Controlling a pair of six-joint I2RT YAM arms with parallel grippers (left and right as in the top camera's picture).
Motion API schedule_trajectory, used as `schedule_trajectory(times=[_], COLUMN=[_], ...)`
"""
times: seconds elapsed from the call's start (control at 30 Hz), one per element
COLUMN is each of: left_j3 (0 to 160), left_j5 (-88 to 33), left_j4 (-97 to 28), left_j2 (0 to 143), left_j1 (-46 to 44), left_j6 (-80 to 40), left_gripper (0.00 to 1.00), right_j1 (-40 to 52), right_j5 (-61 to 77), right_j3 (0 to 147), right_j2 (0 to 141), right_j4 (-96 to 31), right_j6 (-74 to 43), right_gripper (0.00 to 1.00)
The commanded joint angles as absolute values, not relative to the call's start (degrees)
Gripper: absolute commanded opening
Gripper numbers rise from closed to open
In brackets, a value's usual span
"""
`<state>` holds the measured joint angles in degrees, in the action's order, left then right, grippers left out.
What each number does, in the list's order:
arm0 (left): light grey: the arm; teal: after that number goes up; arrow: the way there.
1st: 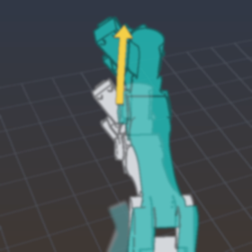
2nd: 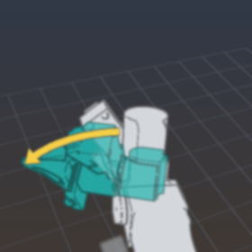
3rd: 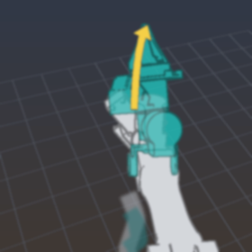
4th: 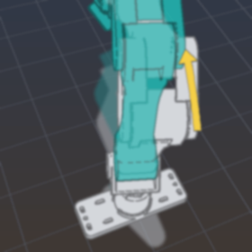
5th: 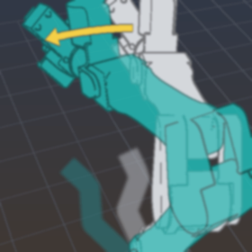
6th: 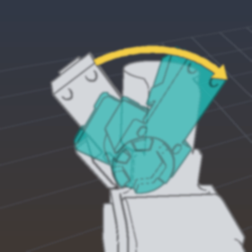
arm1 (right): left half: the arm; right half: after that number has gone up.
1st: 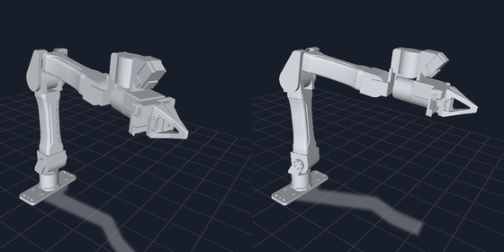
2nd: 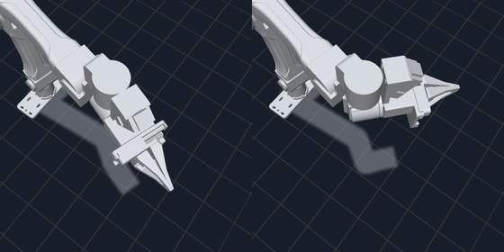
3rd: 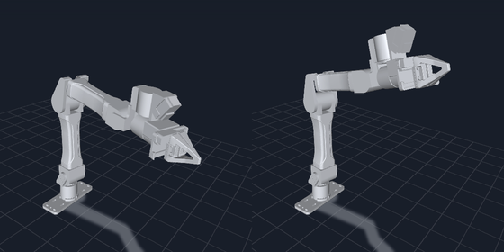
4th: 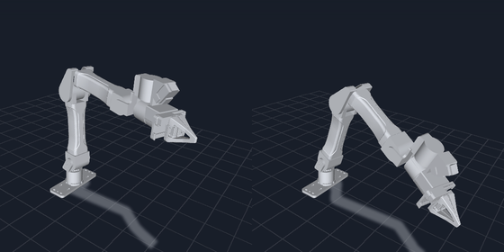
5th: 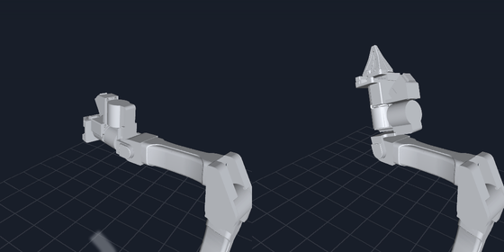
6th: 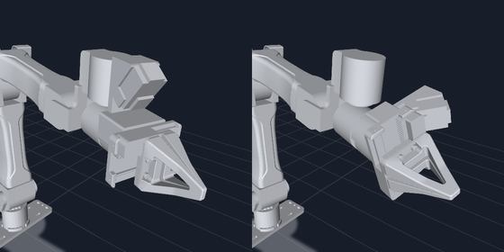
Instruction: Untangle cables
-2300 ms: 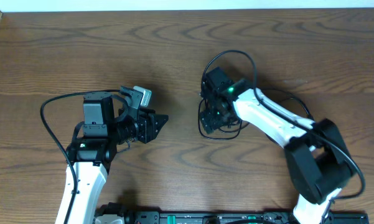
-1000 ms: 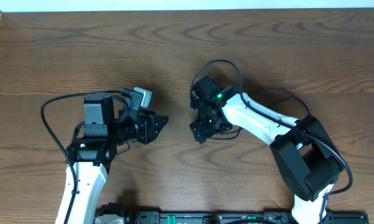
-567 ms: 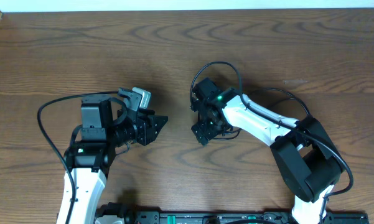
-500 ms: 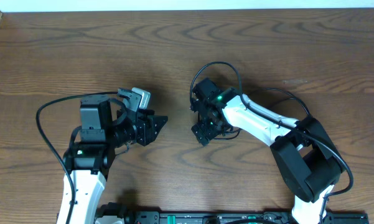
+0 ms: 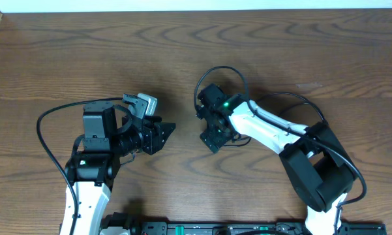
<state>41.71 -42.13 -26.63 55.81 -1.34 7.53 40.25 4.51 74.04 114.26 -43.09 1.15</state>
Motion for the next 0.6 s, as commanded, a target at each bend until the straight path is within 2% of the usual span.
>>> schedule_trajectory(times=[0.0, 0.27, 0.57], left_j3=[41.47, 41.47, 41.47], left_j5=[-43.07, -43.07, -43.09], left_j4=[-26.76, -26.76, -26.79], left_j2=[55.18, 55.18, 55.18], left_j1=[-1.43, -1.43, -1.43], left_j6=[7.66, 7.66, 7.01], left_gripper=[0.51, 0.51, 0.51], right_j1=[41.74, 42.92, 43.03], right_j5=[6.79, 6.79, 6.83], right_j3=[71.44, 71.44, 71.44], right_j2=[121.19, 122.45, 122.52], right_j4=[-42.65, -42.70, -44.14], right_j6=[2.44, 2.37, 2.17], right_gripper=[0.84, 0.81, 0.68])
